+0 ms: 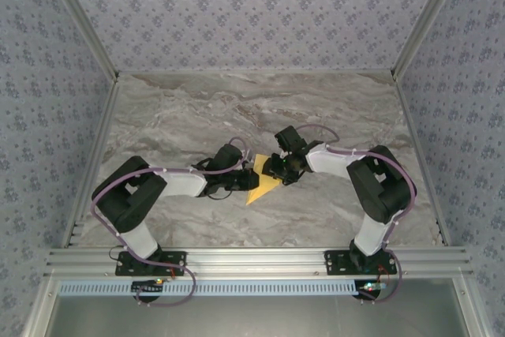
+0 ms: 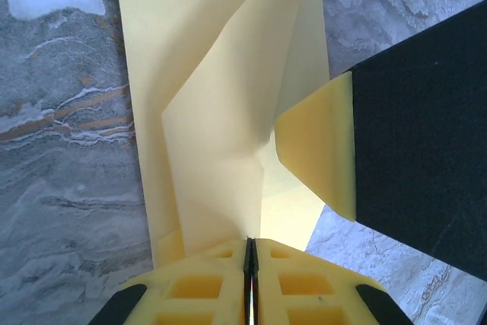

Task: Fold a paper plane with a square sheet of paper (pick it up from the middle)

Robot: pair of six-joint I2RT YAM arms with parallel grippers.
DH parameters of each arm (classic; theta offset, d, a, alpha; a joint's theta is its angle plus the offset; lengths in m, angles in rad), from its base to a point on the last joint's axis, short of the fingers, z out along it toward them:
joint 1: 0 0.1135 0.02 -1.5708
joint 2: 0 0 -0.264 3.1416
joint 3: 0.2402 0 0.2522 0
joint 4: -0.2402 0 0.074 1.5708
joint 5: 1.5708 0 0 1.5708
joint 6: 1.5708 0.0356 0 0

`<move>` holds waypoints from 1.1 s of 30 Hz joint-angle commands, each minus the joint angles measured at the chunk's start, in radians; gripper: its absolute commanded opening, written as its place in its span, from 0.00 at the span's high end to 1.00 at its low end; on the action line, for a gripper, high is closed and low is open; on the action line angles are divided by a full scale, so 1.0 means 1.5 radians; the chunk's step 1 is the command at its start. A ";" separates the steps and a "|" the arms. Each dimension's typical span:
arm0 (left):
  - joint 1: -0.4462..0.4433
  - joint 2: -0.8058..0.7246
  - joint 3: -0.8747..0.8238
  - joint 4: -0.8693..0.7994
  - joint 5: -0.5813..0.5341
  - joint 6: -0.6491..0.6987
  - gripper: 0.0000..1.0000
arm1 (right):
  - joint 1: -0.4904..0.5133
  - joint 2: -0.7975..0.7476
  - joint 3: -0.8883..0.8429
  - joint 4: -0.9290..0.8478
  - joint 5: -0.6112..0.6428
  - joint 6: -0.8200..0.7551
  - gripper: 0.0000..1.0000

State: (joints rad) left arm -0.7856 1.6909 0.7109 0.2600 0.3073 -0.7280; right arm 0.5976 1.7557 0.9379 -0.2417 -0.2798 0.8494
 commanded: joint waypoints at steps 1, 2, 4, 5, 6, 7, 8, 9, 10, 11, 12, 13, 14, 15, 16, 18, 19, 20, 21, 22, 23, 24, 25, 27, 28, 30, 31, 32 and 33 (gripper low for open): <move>-0.002 0.008 0.013 -0.016 -0.015 0.015 0.88 | 0.002 0.074 -0.033 -0.091 0.093 0.001 0.60; -0.002 0.009 0.013 -0.017 -0.016 0.015 0.88 | 0.002 0.076 -0.033 -0.092 0.094 0.002 0.60; -0.002 0.010 0.013 -0.020 -0.019 0.016 0.89 | 0.003 0.079 -0.031 -0.094 0.094 0.002 0.60; -0.003 0.011 0.015 -0.020 -0.019 0.016 0.89 | 0.004 0.080 -0.029 -0.096 0.096 0.002 0.60; -0.002 0.011 0.016 -0.022 -0.019 0.017 0.89 | 0.004 0.082 -0.029 -0.098 0.097 0.003 0.61; -0.002 0.012 0.017 -0.023 -0.019 0.018 0.89 | 0.005 0.083 -0.028 -0.100 0.099 0.003 0.61; -0.003 0.013 0.017 -0.023 -0.019 0.019 0.89 | 0.005 0.084 -0.027 -0.101 0.101 0.004 0.61; -0.002 0.014 0.020 -0.025 -0.020 0.020 0.89 | 0.005 0.085 -0.027 -0.102 0.102 0.004 0.61; -0.002 0.016 0.022 -0.026 -0.018 0.021 0.89 | 0.006 0.086 -0.026 -0.103 0.103 0.004 0.62; -0.003 0.017 0.023 -0.025 -0.018 0.021 0.89 | 0.006 0.086 -0.026 -0.104 0.102 0.005 0.62; -0.002 0.018 0.024 -0.026 -0.017 0.022 0.89 | 0.005 0.086 -0.026 -0.104 0.102 0.005 0.62; -0.002 0.019 0.025 -0.026 -0.016 0.023 0.89 | 0.006 0.086 -0.025 -0.104 0.102 0.005 0.62; -0.002 0.021 0.026 -0.027 -0.016 0.023 0.89 | 0.007 0.086 -0.026 -0.104 0.102 0.006 0.62; -0.002 0.022 0.026 -0.028 -0.015 0.024 0.89 | 0.006 0.086 -0.025 -0.103 0.101 0.006 0.62; -0.003 0.022 0.027 -0.029 -0.015 0.025 0.90 | 0.006 0.086 -0.025 -0.103 0.102 0.006 0.62; -0.002 0.022 0.027 -0.029 -0.015 0.026 0.90 | 0.007 0.085 -0.026 -0.102 0.100 0.007 0.62; -0.002 0.023 0.026 -0.030 -0.016 0.027 0.90 | 0.007 0.085 -0.025 -0.102 0.099 0.007 0.62; -0.002 0.023 0.026 -0.031 -0.016 0.026 0.90 | 0.007 0.084 -0.025 -0.102 0.099 0.007 0.63; -0.003 0.023 0.026 -0.031 -0.017 0.026 0.91 | 0.007 0.084 -0.025 -0.102 0.098 0.008 0.63; -0.002 0.023 0.025 -0.033 -0.018 0.027 0.92 | 0.008 0.083 -0.026 -0.102 0.097 0.008 0.63; -0.002 0.023 0.026 -0.034 -0.018 0.027 0.93 | 0.008 0.082 -0.025 -0.102 0.097 0.008 0.63; -0.002 0.024 0.025 -0.035 -0.019 0.027 0.93 | 0.008 0.080 -0.025 -0.102 0.094 0.008 0.63; -0.002 0.024 0.026 -0.038 -0.020 0.028 0.93 | 0.007 0.077 -0.024 -0.102 0.092 0.008 0.63; -0.002 0.025 0.026 -0.042 -0.019 0.029 0.94 | 0.008 0.071 -0.024 -0.102 0.088 0.008 0.63; -0.002 0.026 0.026 -0.043 -0.019 0.029 0.94 | 0.007 0.065 -0.023 -0.103 0.086 0.007 0.63; -0.002 0.028 0.028 -0.049 -0.019 0.031 0.95 | 0.007 0.051 -0.019 -0.105 0.082 0.004 0.63; -0.003 0.030 0.029 -0.053 -0.019 0.032 0.96 | 0.006 0.042 -0.017 -0.105 0.076 0.003 0.63; -0.002 0.031 0.029 -0.055 -0.016 0.032 0.97 | 0.005 0.031 -0.014 -0.103 0.070 0.000 0.64; -0.002 0.032 0.030 -0.058 -0.017 0.032 0.97 | 0.003 0.022 -0.012 -0.103 0.065 -0.002 0.64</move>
State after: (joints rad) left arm -0.7856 1.7226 0.7380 0.2184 0.2909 -0.6994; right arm 0.6052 1.7554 0.9611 -0.2825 -0.2584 0.8490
